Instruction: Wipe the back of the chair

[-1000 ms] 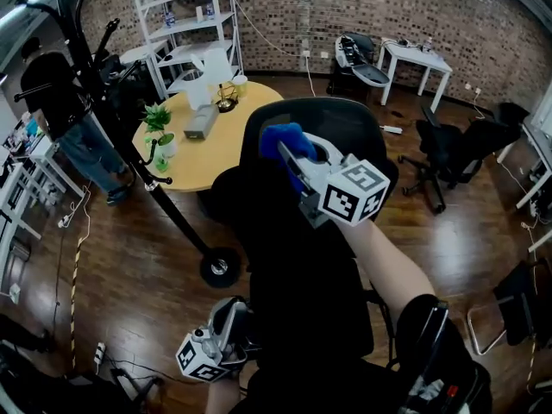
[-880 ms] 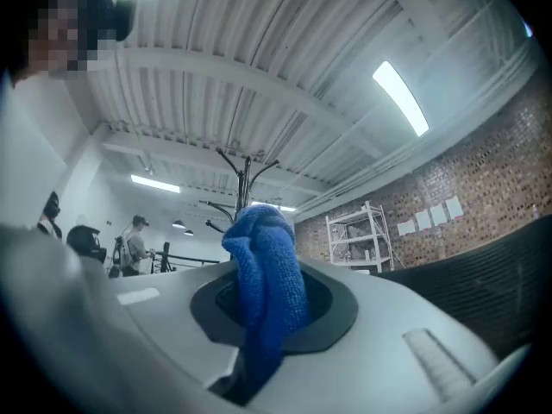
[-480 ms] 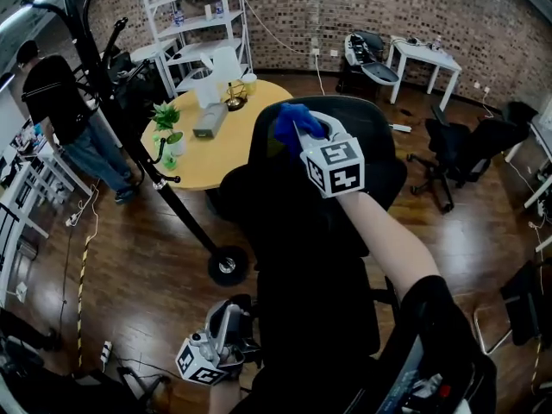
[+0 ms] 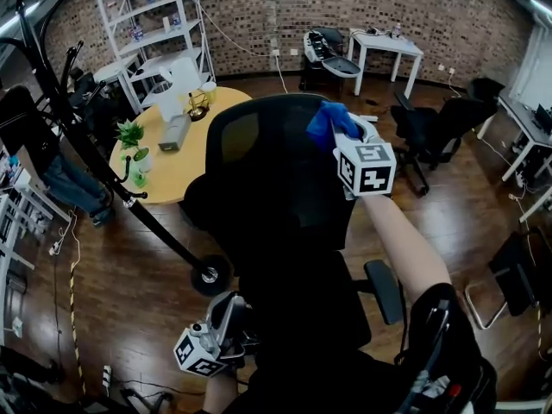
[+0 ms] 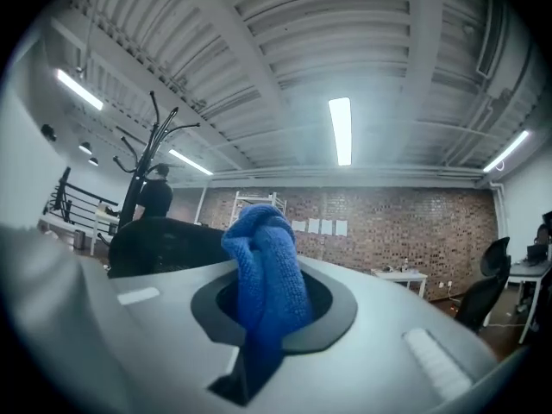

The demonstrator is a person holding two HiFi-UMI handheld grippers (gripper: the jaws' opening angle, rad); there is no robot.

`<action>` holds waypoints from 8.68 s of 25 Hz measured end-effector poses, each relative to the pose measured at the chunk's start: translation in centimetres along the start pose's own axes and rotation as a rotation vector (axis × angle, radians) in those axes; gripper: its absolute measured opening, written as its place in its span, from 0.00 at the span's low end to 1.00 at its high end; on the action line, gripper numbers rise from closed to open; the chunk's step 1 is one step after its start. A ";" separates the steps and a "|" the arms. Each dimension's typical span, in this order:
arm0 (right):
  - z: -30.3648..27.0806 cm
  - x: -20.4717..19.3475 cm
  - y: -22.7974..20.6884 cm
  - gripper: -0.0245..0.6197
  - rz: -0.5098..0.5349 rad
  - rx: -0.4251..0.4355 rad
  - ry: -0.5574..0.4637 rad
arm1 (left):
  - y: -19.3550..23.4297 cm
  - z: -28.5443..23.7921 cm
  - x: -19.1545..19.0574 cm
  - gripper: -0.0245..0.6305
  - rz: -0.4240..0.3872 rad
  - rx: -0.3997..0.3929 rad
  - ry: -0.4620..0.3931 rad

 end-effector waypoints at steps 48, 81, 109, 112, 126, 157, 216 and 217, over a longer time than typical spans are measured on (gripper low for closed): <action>5.2 -13.1 4.2 0.09 -0.207 0.233 0.067 | -1.2 1.0 -1.1 0.04 -0.034 0.065 0.040; 1.0 -18.0 6.8 0.09 -0.226 0.262 0.137 | 1.4 1.6 0.6 0.04 -0.057 0.119 0.033; 3.2 -20.6 33.1 0.09 -0.359 0.684 0.197 | -2.4 8.6 4.7 0.04 -0.196 0.359 -0.085; 2.1 -21.7 37.7 0.09 -0.329 0.731 0.219 | -2.8 11.5 6.5 0.04 -0.254 0.430 -0.124; 3.2 -24.7 26.4 0.09 -0.228 0.640 0.221 | 0.3 7.2 3.7 0.04 -0.157 0.305 -0.038; 9.3 -27.4 22.9 0.09 -0.250 0.549 0.350 | -0.4 4.8 1.4 0.04 -0.065 0.231 0.010; 14.9 -38.2 38.3 0.09 -0.272 0.791 0.633 | -0.3 10.9 3.7 0.04 -0.166 0.469 -0.041; 14.9 -38.9 39.5 0.09 -0.254 0.811 0.644 | -0.5 11.7 4.3 0.04 -0.181 0.492 -0.053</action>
Point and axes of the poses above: the fingertips, and each gripper's own axes: z backward along the fingers, y to its left, x out of its top, the point moved 1 cm from there along z, backward along the fingers, and after that the axes turned 9 degrees about -y, right-handed, at the moved point
